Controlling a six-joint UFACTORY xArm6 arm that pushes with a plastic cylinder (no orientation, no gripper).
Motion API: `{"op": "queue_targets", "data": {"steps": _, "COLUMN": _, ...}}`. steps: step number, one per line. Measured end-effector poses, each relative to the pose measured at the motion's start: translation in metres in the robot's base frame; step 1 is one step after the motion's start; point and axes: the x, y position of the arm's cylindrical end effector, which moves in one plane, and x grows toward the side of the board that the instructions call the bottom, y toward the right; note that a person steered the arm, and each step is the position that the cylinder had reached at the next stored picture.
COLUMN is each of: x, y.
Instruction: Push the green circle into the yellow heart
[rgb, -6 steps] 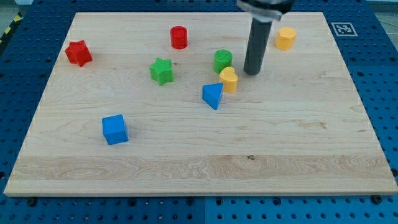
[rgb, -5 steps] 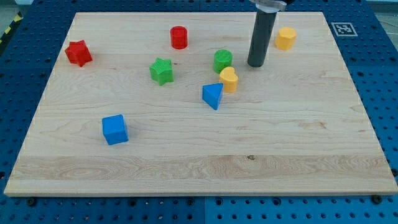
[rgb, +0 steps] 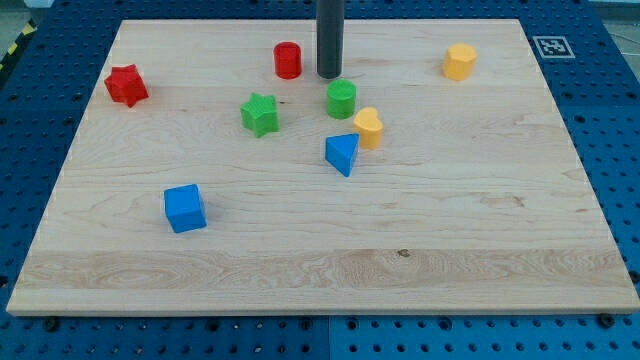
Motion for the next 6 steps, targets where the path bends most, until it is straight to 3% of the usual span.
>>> {"op": "queue_targets", "data": {"steps": 2, "x": 0.028, "y": -0.009}}
{"op": "queue_targets", "data": {"steps": 6, "x": 0.042, "y": -0.009}}
